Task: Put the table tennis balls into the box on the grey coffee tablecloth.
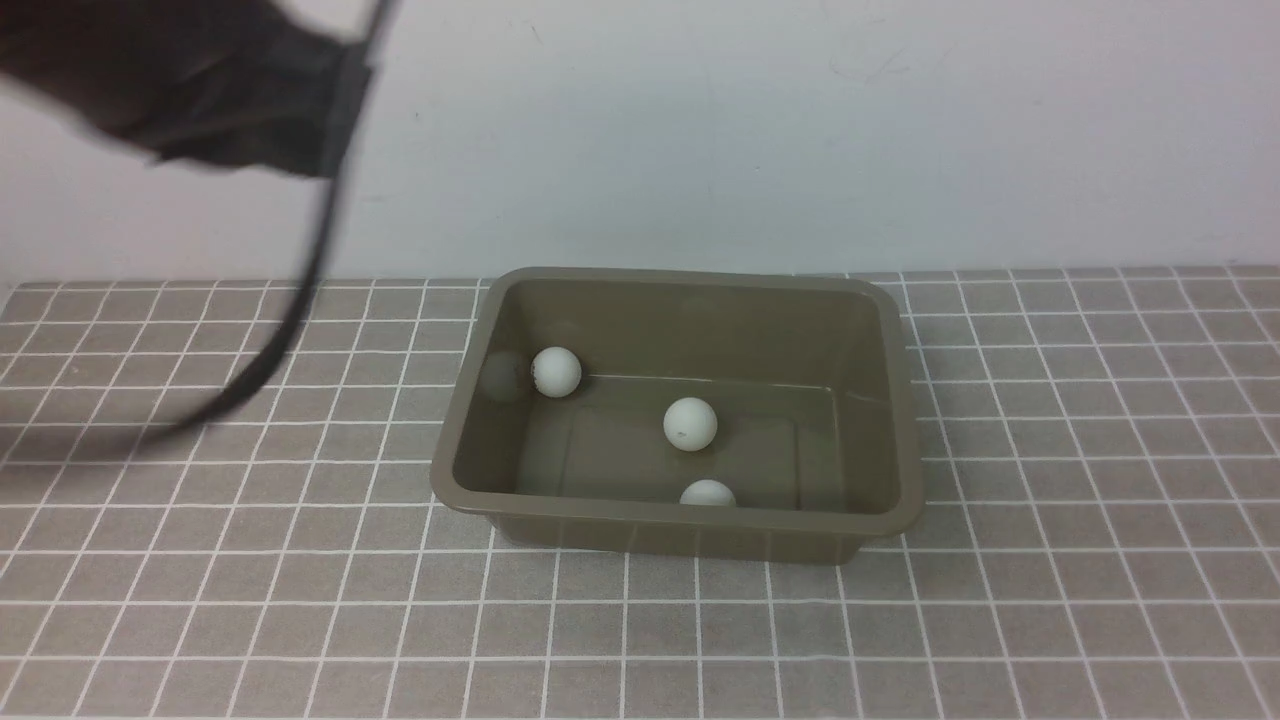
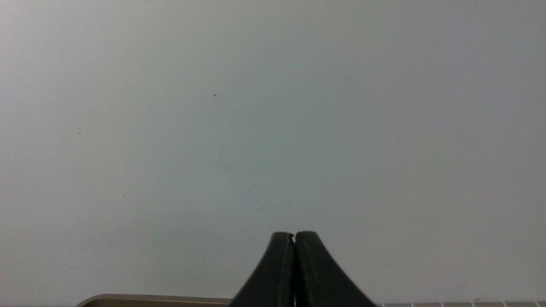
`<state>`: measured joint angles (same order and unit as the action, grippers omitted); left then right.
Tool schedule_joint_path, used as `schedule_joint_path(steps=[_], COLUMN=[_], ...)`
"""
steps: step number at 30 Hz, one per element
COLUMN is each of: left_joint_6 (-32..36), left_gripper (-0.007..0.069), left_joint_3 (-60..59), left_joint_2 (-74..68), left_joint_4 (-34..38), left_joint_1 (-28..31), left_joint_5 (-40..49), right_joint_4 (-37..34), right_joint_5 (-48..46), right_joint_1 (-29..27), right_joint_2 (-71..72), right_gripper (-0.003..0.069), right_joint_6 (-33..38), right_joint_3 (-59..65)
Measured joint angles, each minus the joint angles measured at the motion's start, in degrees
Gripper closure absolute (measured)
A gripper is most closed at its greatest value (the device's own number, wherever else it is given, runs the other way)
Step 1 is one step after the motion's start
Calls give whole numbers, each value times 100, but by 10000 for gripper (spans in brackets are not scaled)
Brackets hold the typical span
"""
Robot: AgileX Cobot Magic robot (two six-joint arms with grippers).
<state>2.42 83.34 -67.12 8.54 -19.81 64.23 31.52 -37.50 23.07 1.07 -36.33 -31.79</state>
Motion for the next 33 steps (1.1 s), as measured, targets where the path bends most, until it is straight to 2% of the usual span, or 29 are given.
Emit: schedule_joint_path(steps=[1,7,10,13,21,33], left_joint_6=[0,-90,-242,-490,-688,-645], left_gripper=[629,629,629,629,629,629], left_joint_3=[-93,-3008,-4162,-4829,-5654,-5660], left_joint_2=[93,2940,4164,5026,6738,6815], left_joint_4=[0,-10,-10,-10,-10,-13], left_joint_1=[0,0,0,0,0,-5], left_joint_5=[-51,-1838,-2378,-2639,-2870,-2815], right_joint_4=[10,32,32,32,32,76], right_joint_5=[0,-64,-78,-78,-105,-123], right_joint_1=[0,0,0,0,0,0], right_joint_2=[0,0,0,0,0,12], right_gripper=[673,673,673,673,673,673], right_joint_6=[-33,-199,-215,-215,-215,-215], right_joint_3=[19,138,138,138,138,148])
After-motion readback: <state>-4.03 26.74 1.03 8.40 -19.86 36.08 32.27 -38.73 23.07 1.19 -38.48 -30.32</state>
